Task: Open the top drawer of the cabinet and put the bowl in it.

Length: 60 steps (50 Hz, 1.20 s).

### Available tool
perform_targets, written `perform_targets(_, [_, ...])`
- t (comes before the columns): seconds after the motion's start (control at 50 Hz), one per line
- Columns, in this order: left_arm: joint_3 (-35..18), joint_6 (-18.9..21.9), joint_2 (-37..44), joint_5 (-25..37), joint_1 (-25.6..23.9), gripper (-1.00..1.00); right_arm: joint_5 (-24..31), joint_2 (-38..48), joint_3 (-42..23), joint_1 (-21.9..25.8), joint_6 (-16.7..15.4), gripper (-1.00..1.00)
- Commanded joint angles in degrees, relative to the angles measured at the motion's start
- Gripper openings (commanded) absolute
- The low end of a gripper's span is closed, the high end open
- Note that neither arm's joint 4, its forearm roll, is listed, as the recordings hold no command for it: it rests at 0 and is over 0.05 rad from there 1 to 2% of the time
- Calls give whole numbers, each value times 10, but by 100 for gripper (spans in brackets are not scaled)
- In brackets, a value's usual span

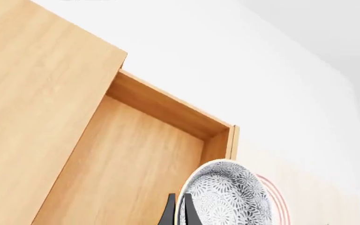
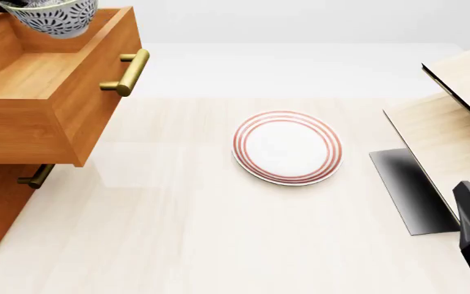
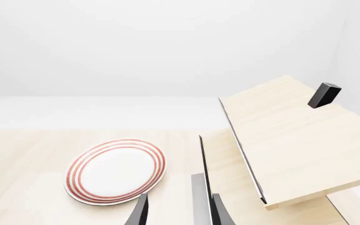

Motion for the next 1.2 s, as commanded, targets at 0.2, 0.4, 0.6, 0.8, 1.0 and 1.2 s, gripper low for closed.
perform_targets(0.2, [30,-2,-31,-13,45,-100,1,-1,1,0,0,100])
perform_targets(0.4, [56,-1,-40,-26,67,-100,1,-1,1,0,0,100])
perform_targets(0.6, [75,-6,-34,-46,73,-100,1,-1,1,0,0,100])
perform_targets(0.8, [84,-3,-24,-59,80,-100,1,-1,1,0,0,100])
perform_targets(1.0, [84,3,-9,-68,81,-100,1,-1,1,0,0,100])
perform_targets(1.2, [89,3,8,-82,82,-100,1,-1,1,0,0,100])
